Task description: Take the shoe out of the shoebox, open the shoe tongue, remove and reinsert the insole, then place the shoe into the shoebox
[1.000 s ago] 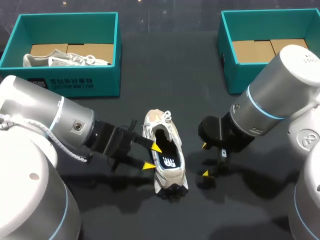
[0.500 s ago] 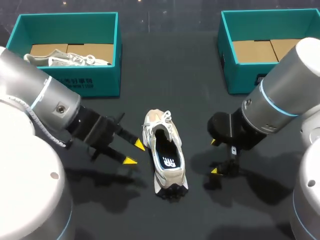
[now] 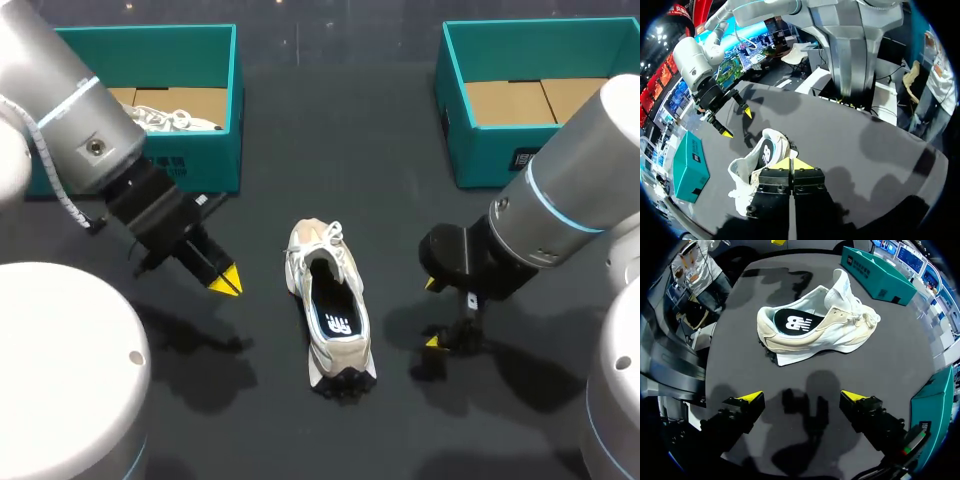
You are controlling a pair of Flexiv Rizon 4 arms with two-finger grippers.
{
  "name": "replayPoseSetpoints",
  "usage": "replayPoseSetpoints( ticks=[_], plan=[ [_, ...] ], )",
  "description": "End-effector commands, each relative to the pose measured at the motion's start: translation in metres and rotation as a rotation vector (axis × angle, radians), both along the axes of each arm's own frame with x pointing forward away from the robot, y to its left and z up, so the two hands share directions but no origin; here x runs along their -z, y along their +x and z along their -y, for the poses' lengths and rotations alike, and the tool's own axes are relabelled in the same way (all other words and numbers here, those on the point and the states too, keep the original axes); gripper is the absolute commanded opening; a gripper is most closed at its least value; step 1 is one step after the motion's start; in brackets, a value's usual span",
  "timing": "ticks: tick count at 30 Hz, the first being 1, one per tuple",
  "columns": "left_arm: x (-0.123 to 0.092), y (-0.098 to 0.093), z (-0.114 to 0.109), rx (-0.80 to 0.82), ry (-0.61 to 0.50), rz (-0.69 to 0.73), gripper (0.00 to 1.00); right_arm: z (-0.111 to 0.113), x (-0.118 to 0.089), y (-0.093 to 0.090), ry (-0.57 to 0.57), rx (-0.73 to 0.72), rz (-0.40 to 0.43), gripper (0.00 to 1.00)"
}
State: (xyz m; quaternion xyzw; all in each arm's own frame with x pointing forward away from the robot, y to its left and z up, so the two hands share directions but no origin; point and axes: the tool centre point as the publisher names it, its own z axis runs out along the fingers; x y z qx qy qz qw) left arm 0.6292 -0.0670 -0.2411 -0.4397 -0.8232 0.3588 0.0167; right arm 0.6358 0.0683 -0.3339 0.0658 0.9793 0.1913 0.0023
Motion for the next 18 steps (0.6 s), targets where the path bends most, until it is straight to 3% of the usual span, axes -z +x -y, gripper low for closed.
replayPoseSetpoints(
  ticks=[1,8,18],
  plan=[
    [-0.006,0.004,-0.003,0.028,0.032,-0.017,0.00,0.000,0.000,-0.001,0.000,0.000,0.002,1.00],
    [-0.007,0.008,0.002,0.099,0.047,-0.007,0.00,0.000,0.000,-0.001,0.000,0.000,0.002,1.00],
    [-0.007,0.007,0.024,0.276,0.140,0.090,0.00,0.024,-0.013,-0.001,-0.022,-0.007,-0.006,1.00]
  ],
)
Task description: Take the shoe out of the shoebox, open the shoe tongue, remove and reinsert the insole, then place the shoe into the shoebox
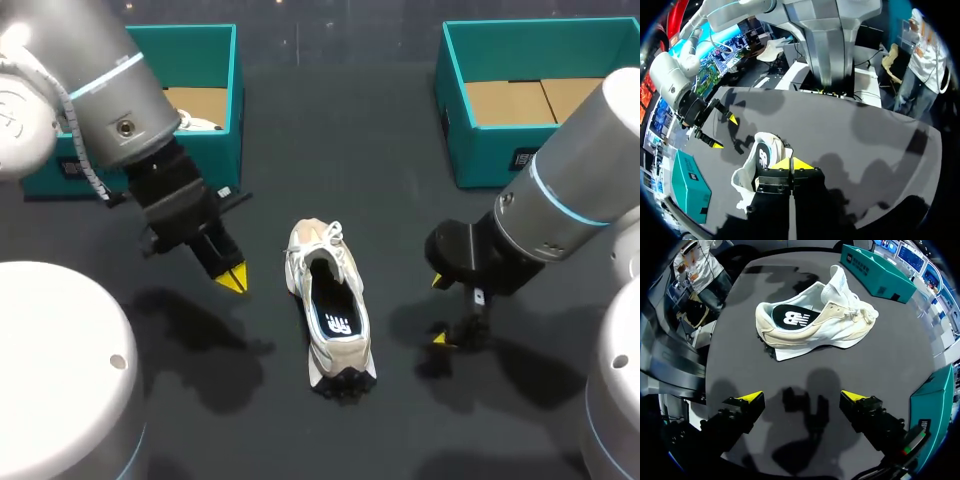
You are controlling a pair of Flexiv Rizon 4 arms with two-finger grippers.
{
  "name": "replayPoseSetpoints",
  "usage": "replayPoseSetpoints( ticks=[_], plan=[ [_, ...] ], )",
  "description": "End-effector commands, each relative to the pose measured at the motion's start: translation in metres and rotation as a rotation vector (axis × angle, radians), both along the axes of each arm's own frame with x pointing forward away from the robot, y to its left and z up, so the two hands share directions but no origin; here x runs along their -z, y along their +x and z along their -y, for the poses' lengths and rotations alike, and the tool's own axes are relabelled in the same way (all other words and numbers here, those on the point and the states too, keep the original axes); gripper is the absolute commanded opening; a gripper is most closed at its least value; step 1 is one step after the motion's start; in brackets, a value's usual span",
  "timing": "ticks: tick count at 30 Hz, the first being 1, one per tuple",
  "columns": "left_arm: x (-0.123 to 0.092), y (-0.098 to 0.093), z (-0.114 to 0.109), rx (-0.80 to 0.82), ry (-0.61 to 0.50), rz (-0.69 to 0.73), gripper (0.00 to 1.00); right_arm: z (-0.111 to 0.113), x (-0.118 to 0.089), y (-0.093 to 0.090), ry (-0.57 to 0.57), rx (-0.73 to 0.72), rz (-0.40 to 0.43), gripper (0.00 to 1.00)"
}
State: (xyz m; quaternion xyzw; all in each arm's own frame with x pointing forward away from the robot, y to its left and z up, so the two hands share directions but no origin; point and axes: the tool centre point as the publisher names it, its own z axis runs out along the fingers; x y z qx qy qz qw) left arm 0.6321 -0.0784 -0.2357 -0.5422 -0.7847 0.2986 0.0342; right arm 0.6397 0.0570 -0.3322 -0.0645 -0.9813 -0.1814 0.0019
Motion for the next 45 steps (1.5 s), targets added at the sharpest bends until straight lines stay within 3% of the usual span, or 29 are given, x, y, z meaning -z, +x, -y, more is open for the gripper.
replayPoseSetpoints(
  ticks=[1,13,31,45],
  plan=[
    [-0.001,0.005,0.014,0.062,0.062,0.006,0.00,0.014,-0.012,-0.004,-0.004,-0.003,0.003,1.00],
    [0.014,0.001,0.040,0.208,0.109,0.083,0.00,0.038,-0.014,0.000,0.004,0.004,0.009,1.00],
    [0.054,0.006,0.094,0.397,0.225,0.134,0.00,0.038,-0.014,0.000,0.004,0.004,0.009,1.00],
    [0.089,0.005,0.105,0.523,0.302,0.111,0.00,0.038,-0.014,0.000,0.004,0.004,0.009,1.00]
  ],
)
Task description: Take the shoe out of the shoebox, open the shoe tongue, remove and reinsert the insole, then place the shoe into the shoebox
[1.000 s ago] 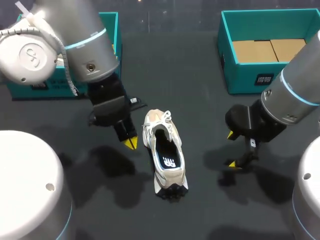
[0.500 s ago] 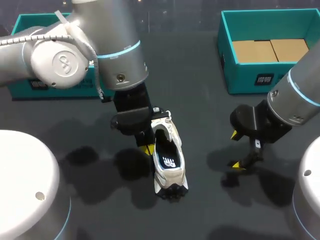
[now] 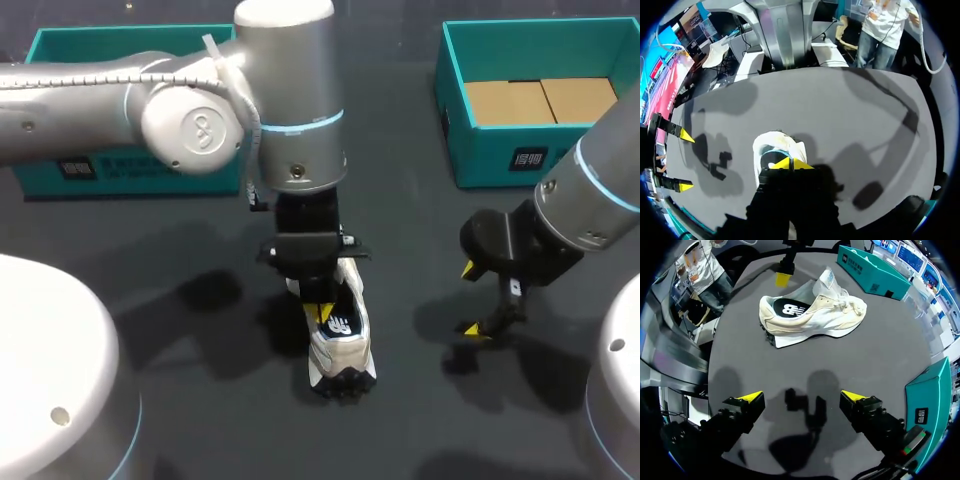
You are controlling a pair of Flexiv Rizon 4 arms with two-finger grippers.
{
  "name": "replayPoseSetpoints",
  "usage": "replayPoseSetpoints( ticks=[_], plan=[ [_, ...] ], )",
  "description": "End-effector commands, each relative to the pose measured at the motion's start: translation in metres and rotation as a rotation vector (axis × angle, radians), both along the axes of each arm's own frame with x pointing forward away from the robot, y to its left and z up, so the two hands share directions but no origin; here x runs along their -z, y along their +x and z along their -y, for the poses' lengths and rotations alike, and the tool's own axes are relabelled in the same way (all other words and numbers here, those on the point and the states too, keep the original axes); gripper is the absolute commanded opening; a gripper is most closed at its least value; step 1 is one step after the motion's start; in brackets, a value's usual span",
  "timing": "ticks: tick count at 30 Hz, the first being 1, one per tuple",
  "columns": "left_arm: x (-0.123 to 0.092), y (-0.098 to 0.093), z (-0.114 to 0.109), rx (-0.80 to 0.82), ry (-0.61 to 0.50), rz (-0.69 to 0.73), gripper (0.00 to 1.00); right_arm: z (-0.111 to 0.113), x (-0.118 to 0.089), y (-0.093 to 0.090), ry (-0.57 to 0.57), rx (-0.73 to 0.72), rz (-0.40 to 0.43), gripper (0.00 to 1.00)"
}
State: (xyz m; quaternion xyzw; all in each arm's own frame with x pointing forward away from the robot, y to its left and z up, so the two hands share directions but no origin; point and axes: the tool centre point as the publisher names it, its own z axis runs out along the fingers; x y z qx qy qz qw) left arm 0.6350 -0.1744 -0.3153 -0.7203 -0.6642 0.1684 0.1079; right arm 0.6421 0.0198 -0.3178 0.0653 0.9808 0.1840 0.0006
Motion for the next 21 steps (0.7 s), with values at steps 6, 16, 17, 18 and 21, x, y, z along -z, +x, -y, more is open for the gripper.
replayPoseSetpoints(
  ticks=[6,16,17,18,21],
  plan=[
    [0.024,0.001,0.010,0.064,0.124,-0.002,0.00,0.001,0.000,-0.002,-0.001,0.001,0.004,1.00],
    [0.056,-0.005,0.005,0.065,0.159,-0.020,0.00,0.001,0.000,-0.002,-0.001,0.001,0.004,1.00],
    [0.059,-0.005,0.005,0.060,0.159,-0.022,0.00,0.001,0.000,-0.002,-0.001,0.001,0.004,1.00],
    [0.059,-0.005,0.005,0.054,0.157,-0.022,0.00,0.001,0.000,-0.002,-0.001,0.001,0.004,1.00],
    [0.058,-0.005,0.005,0.042,0.136,-0.027,0.00,0.001,0.000,-0.002,-0.001,0.001,0.004,1.00]
  ],
)
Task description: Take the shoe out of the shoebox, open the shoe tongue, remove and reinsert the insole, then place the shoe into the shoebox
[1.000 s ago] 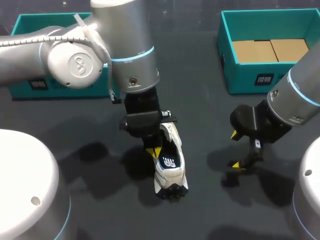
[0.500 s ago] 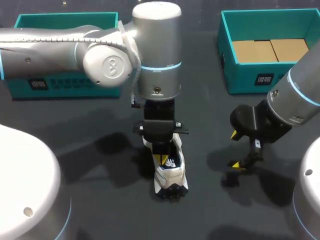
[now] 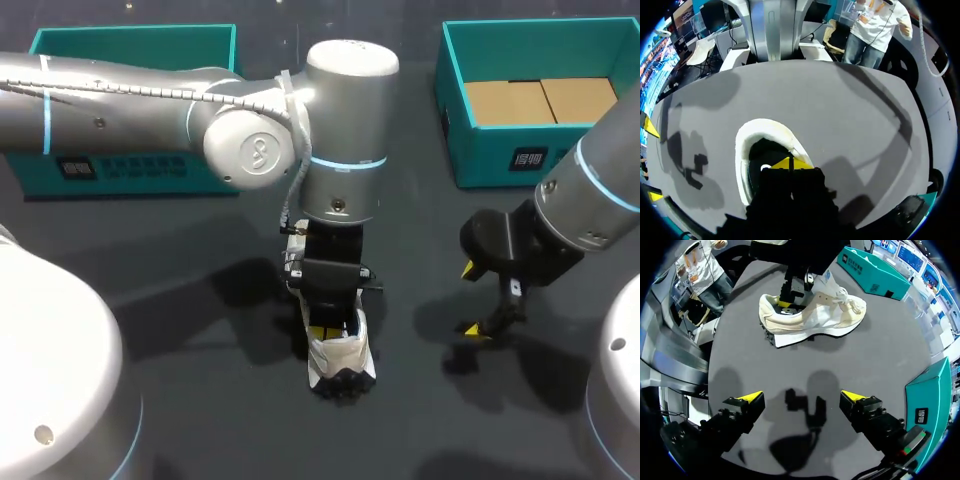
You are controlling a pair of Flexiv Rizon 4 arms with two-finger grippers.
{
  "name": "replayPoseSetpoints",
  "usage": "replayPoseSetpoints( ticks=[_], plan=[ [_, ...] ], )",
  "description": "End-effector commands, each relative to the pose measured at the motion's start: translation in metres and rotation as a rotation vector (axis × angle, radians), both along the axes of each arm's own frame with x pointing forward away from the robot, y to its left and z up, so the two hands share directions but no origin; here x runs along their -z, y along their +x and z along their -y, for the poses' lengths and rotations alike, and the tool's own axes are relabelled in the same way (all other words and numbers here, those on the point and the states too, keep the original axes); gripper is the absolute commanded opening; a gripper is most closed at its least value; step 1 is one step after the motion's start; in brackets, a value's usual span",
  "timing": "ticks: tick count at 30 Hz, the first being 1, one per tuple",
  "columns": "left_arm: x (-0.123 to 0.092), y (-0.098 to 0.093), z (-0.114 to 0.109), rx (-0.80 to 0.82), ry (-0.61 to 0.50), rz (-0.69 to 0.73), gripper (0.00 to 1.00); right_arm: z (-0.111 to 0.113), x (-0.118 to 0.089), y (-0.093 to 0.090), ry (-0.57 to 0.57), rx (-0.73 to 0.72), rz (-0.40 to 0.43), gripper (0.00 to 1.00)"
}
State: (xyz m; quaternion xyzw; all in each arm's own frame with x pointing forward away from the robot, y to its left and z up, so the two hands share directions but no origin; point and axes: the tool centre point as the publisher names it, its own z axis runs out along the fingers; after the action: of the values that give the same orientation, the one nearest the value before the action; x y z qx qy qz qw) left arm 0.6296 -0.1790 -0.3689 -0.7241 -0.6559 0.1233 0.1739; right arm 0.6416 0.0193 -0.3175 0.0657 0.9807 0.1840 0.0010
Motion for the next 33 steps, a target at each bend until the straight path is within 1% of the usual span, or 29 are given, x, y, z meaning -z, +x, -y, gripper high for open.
replayPoseSetpoints(
  ticks=[1,7,9,11,13,17,20,25,28,33],
  plan=[
    [0.001,0.000,0.001,-0.011,-0.029,-0.003,0.00,0.000,0.000,-0.002,-0.001,0.001,0.003,1.00],
    [-0.022,-0.006,0.005,-0.029,-0.124,0.022,0.00,0.000,0.000,-0.002,-0.001,0.001,0.003,1.00],
    [-0.024,-0.011,0.007,-0.028,-0.133,0.031,0.00,0.000,0.000,-0.002,-0.001,0.001,0.003,1.00],
    [-0.022,-0.013,0.009,-0.035,-0.141,0.026,0.00,0.000,0.000,-0.002,-0.001,0.001,0.003,1.00],
    [-0.015,-0.015,0.013,-0.057,-0.152,0.017,0.00,0.000,0.000,-0.002,-0.001,0.001,0.003,1.00],
    [0.008,-0.019,0.019,-0.095,-0.143,0.025,0.00,0.000,0.000,-0.002,-0.001,0.001,0.003,1.00],
    [0.027,-0.019,0.022,-0.125,-0.133,0.033,0.00,0.000,0.000,-0.002,-0.001,0.001,0.003,1.00],
    [0.043,-0.012,0.019,-0.164,-0.107,0.054,0.00,0.000,0.000,-0.002,-0.001,0.001,0.003,1.00],
    [0.043,-0.008,0.016,-0.176,-0.101,0.077,0.00,0.000,0.000,-0.002,-0.001,0.001,0.003,1.00],
    [0.020,-0.003,0.015,-0.188,-0.152,0.111,0.00,0.000,0.000,-0.002,-0.001,0.001,0.003,1.00]
  ],
)
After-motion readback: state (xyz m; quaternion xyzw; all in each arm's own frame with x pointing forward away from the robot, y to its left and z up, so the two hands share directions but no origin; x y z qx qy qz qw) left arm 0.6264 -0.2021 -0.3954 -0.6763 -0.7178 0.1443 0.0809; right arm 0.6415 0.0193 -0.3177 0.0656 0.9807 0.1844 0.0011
